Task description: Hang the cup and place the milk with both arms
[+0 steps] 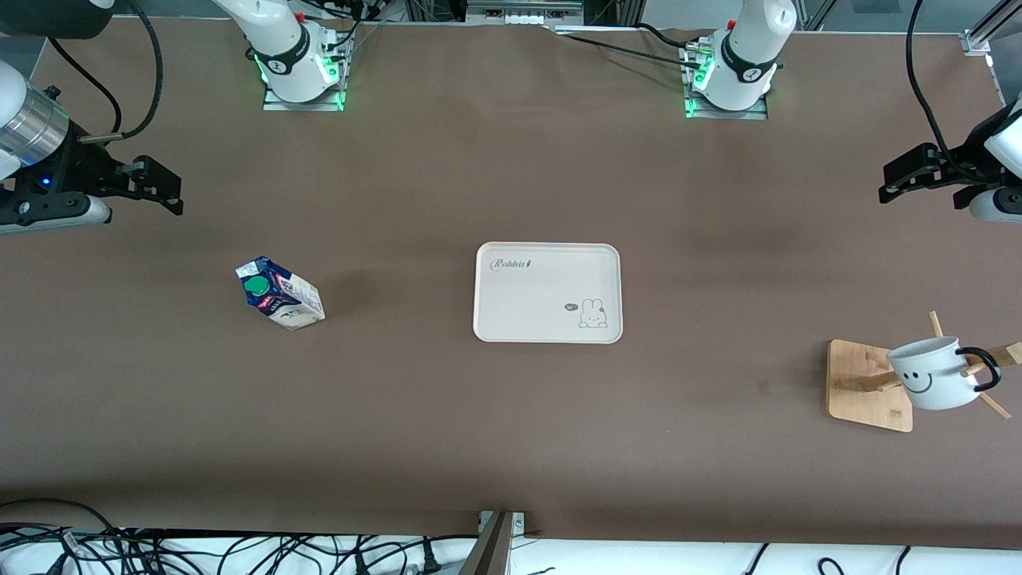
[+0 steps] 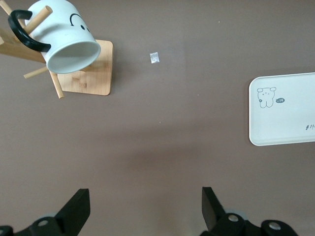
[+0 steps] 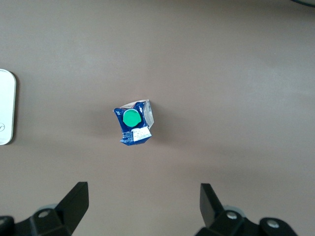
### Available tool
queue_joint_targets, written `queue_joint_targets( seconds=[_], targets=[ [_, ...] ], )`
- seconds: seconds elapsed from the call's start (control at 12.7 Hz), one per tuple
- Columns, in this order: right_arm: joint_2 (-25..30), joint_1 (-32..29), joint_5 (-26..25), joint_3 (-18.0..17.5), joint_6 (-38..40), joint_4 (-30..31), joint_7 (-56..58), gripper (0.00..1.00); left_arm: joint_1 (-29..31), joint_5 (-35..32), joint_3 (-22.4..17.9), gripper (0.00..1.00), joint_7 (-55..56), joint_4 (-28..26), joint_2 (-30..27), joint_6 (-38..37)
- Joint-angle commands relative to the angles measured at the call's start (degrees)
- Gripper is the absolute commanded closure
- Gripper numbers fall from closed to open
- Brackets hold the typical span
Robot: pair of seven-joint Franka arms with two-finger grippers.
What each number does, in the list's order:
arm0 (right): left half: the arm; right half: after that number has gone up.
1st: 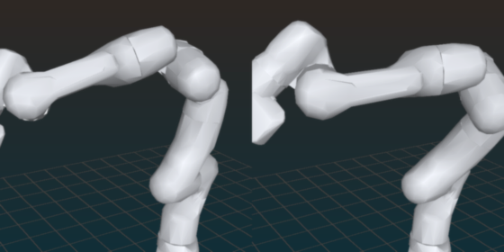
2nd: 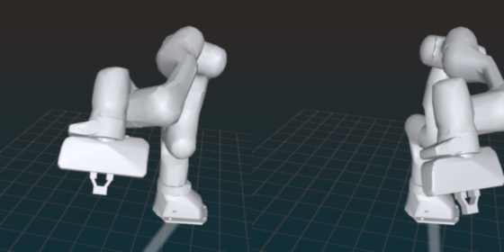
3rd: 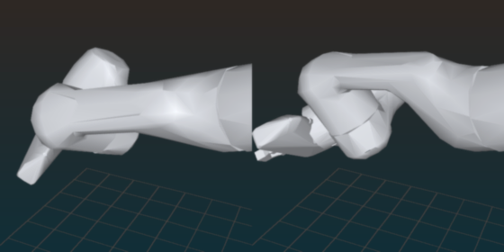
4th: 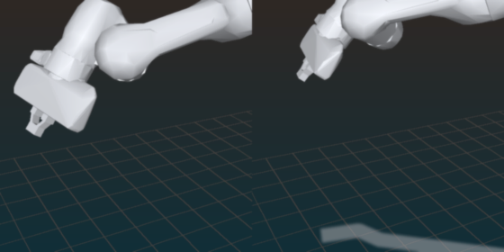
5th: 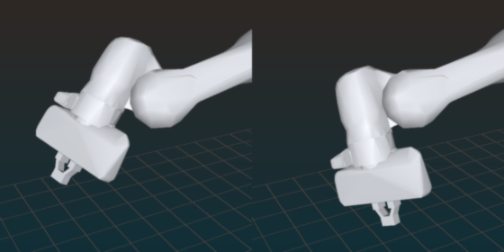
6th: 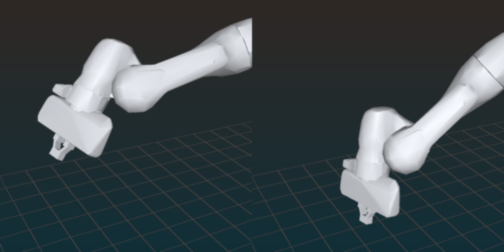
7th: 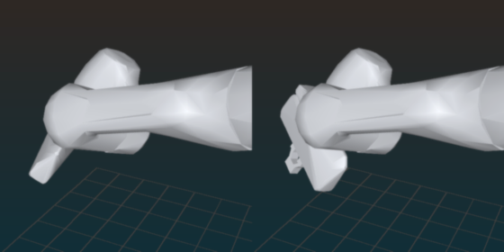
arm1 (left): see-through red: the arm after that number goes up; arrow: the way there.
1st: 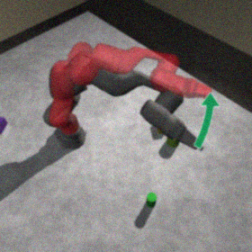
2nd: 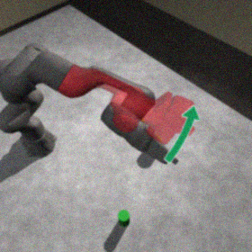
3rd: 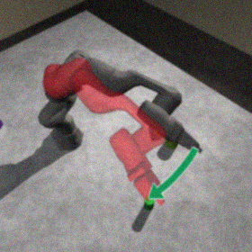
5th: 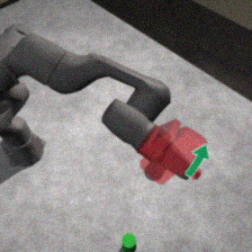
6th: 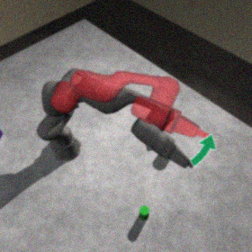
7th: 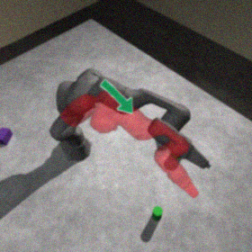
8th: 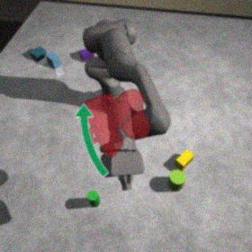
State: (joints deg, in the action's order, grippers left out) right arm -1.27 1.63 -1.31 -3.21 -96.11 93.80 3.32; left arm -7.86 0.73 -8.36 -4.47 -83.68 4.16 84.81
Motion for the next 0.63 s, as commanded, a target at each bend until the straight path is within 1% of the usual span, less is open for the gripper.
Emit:
queue_joint_targets(
  seconds=[0.0, 0.55],
  targets=[
    [1.09, -0.22, -0.98, -0.31, -0.31, 0.85, 0.81, 0.0, -0.32, -0.2, 0.01, 0.0, -0.27, 0.01, -0.47, 0.53],
    [1.09, -0.22, -0.98, -0.31, -0.22, 0.85, 0.81, 0.0, -0.05, -0.38, 0.27, 0.0, 0.51, 0.36, -0.38, 0.45]
  ],
)
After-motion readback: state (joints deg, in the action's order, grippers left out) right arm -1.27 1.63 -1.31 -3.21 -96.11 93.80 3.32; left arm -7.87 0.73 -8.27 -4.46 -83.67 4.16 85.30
